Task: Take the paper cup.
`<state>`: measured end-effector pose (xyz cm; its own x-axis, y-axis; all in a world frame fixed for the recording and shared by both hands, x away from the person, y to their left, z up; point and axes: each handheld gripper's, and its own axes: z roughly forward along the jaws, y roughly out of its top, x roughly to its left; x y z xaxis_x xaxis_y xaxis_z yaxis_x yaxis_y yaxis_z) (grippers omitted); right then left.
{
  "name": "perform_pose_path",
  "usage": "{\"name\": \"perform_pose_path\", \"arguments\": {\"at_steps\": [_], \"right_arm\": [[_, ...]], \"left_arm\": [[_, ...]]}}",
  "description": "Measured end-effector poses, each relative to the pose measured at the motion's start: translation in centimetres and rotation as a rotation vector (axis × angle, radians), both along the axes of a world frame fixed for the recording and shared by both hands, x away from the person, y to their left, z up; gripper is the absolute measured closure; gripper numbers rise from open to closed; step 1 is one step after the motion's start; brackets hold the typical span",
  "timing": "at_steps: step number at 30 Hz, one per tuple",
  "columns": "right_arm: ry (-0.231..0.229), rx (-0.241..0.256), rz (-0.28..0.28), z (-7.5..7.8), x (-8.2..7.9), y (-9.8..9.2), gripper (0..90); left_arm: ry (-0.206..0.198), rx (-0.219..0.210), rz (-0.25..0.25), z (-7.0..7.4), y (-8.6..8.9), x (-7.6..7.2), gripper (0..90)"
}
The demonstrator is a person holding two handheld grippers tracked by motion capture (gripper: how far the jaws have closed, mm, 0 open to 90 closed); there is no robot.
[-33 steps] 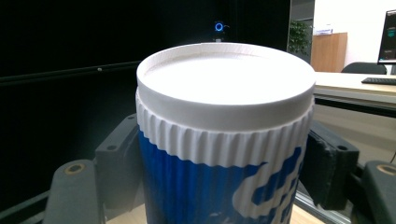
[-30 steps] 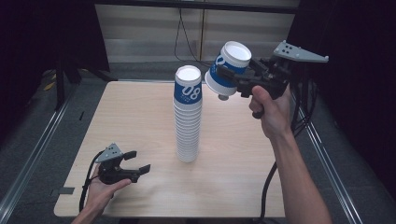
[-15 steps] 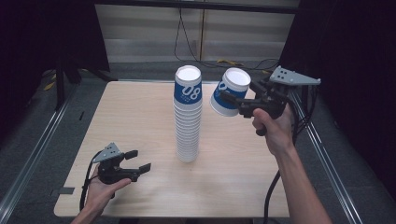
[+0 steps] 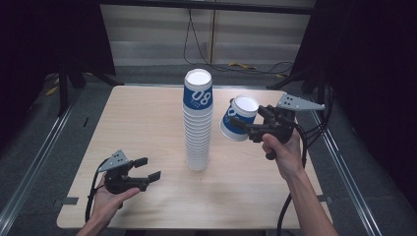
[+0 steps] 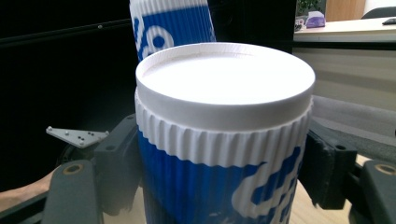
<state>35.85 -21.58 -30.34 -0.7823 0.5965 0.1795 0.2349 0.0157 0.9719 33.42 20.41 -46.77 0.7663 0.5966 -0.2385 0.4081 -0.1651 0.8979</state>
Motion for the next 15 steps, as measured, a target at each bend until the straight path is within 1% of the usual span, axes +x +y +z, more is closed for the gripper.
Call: {"name": "perform_pose_path", "arguments": {"at_steps": [2,5,6,7,8,10,11,12,15], "right_arm": [[0.004,0.003,0.004,-0.5,0.0,0.0,25.9],[0.012,0.0,0.008,-1.3,-0.1,0.2,25.9],[0.014,0.0,0.01,-1.5,-0.1,0.3,25.9],[0.017,0.0,0.014,-1.8,-0.2,0.3,25.9],[0.015,0.0,0.015,-2.1,-0.2,0.4,25.9],[0.023,-0.006,0.022,-2.7,-0.3,0.7,26.0],[0.029,-0.016,0.027,-3.1,-0.4,0.9,26.0],[0.029,-0.016,0.027,-3.1,-0.4,0.9,26.0],[0.031,-0.015,0.032,-3.5,-0.5,1.0,26.1]], "left_arm": [[0.002,-0.004,-0.012,0.1,-0.5,0.1,21.7],[0.007,0.003,-0.022,0.2,-1.1,0.3,20.6],[0.002,0.003,-0.025,0.3,-1.2,0.4,20.4],[-0.003,0.006,-0.026,0.4,-1.3,0.4,20.3],[0.001,0.017,-0.028,0.5,-1.4,0.4,20.3],[-0.002,0.023,-0.028,0.6,-1.5,0.5,19.7],[0.001,0.021,-0.037,0.7,-1.5,0.5,19.7],[-0.003,0.024,-0.035,0.8,-1.5,0.5,19.7],[-0.012,0.017,-0.04,1.2,-1.7,0.6,19.6]]}}
